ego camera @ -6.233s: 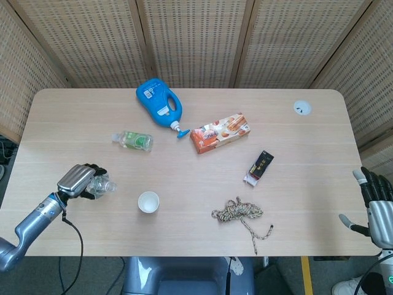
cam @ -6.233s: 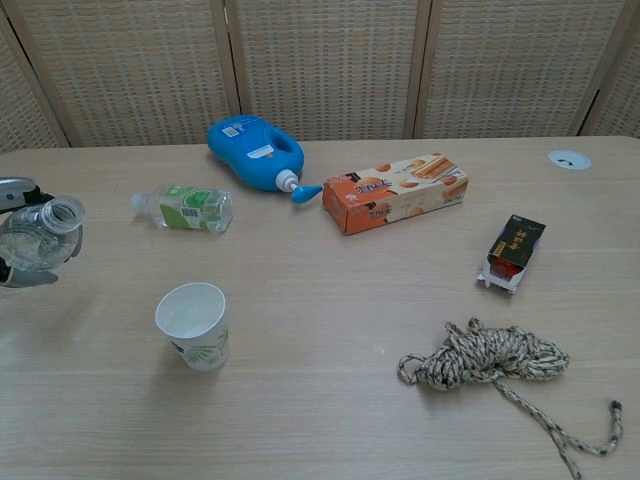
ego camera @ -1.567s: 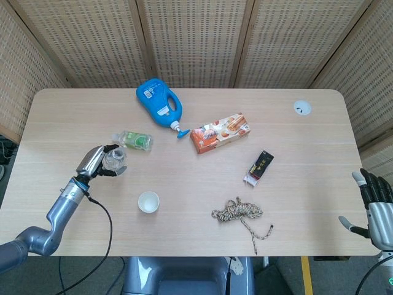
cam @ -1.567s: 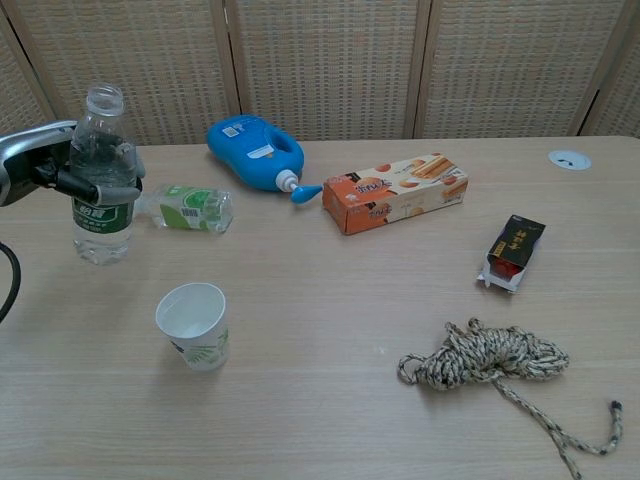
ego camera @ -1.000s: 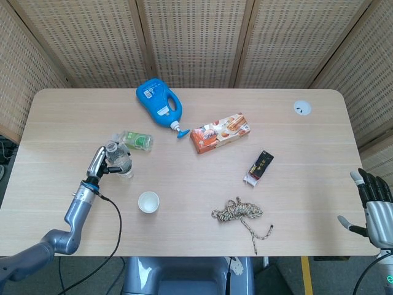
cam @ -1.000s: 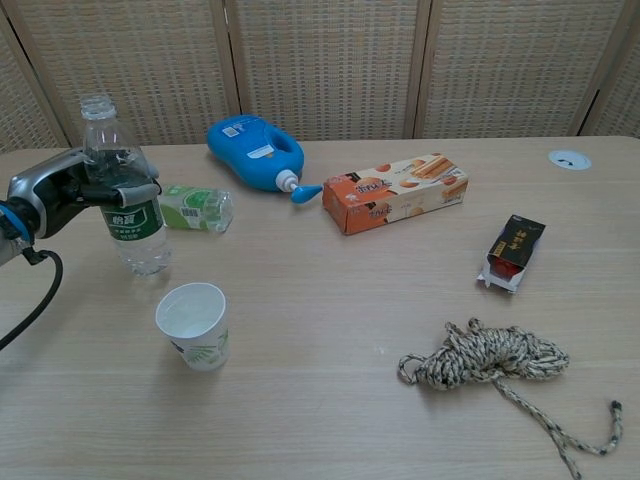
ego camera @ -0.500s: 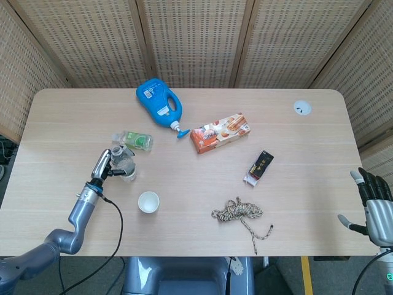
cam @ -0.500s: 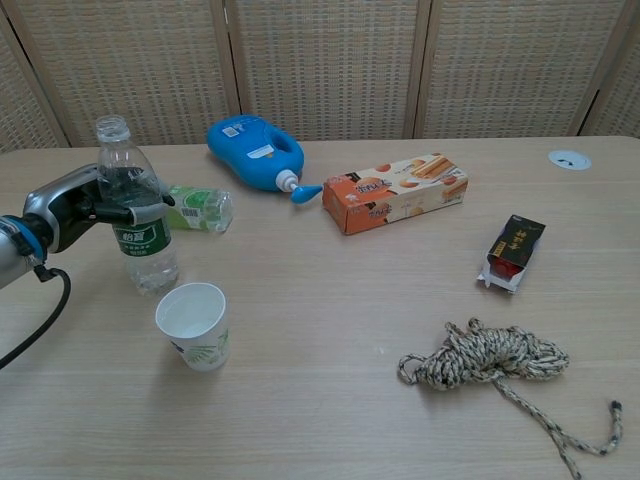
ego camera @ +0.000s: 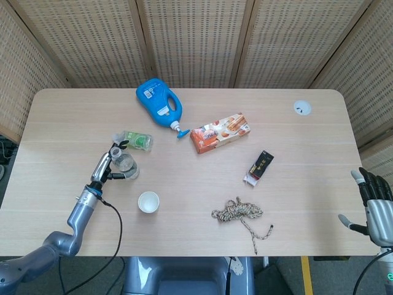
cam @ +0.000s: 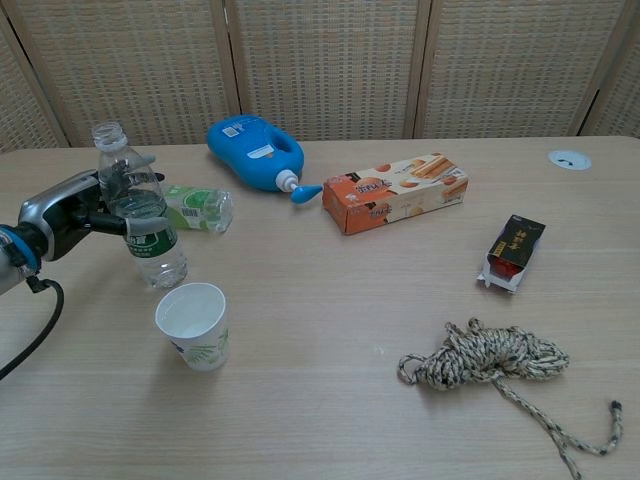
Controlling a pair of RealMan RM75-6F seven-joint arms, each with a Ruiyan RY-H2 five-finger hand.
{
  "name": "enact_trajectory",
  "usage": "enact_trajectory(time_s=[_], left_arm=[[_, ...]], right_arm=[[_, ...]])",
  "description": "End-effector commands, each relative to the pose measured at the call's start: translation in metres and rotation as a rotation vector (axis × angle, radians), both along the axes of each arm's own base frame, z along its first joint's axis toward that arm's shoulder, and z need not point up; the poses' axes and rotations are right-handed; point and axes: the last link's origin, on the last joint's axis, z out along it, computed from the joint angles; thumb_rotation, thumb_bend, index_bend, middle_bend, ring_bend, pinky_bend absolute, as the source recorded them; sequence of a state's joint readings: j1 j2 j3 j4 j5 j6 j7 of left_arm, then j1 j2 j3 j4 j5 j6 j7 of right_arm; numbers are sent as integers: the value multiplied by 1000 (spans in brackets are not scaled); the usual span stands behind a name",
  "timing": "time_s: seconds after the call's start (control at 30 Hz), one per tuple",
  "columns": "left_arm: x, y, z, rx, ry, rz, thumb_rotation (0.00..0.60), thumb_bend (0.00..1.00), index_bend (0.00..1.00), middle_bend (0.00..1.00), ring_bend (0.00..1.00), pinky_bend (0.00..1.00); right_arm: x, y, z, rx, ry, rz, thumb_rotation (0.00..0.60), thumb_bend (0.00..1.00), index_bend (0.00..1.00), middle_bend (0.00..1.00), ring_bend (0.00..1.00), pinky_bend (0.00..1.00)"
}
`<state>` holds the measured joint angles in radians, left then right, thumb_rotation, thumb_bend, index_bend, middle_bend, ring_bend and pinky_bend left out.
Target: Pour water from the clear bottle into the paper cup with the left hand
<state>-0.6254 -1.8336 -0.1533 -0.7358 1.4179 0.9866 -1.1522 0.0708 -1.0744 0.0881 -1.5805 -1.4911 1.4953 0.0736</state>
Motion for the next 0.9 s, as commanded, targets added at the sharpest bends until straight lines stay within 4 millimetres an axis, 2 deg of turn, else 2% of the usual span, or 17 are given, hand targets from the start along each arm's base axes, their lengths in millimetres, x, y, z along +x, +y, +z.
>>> enact_trajectory(time_s=[0.03,0.23,0.43,0.53,0.57,0.67,0.8,0.9], left_arm=[[-2,-2,5,8,-11,-5,600,160,0,28,47,21],[-9,-9,18,-7,10,-33,600,119,0,0,2,0],[-16,-17,46,-37,52,-64,600,94,0,0,0,0],[-26,-23,72,-65,141,-70,600,87,0,0,0,0],[-32,-25,86,-42,188,-76,600,76,0,0,0,0],[-40,-33,111,-4,296,-82,600,17,0,0,0,0],[-50,-50,153,164,509,-40,600,0,0,0,0,0],[-47,-63,169,259,616,-3,600,0,0,0,0,0]], right_arm=[[1,1,1,-2,-1,4,600,0,0,0,0,0],[3,4,3,-9,-8,14,600,0,0,0,0,0],[5,8,6,-19,-18,27,600,0,0,0,0,0],[7,11,8,-20,-23,38,600,0,0,0,0,0],[8,12,8,-20,-24,42,600,0,0,0,0,0],[8,13,8,-19,-26,47,600,0,0,0,0,0],[7,12,8,-16,-31,41,600,0,0,0,0,0],[7,12,9,-20,-33,39,600,0,0,0,0,0]])
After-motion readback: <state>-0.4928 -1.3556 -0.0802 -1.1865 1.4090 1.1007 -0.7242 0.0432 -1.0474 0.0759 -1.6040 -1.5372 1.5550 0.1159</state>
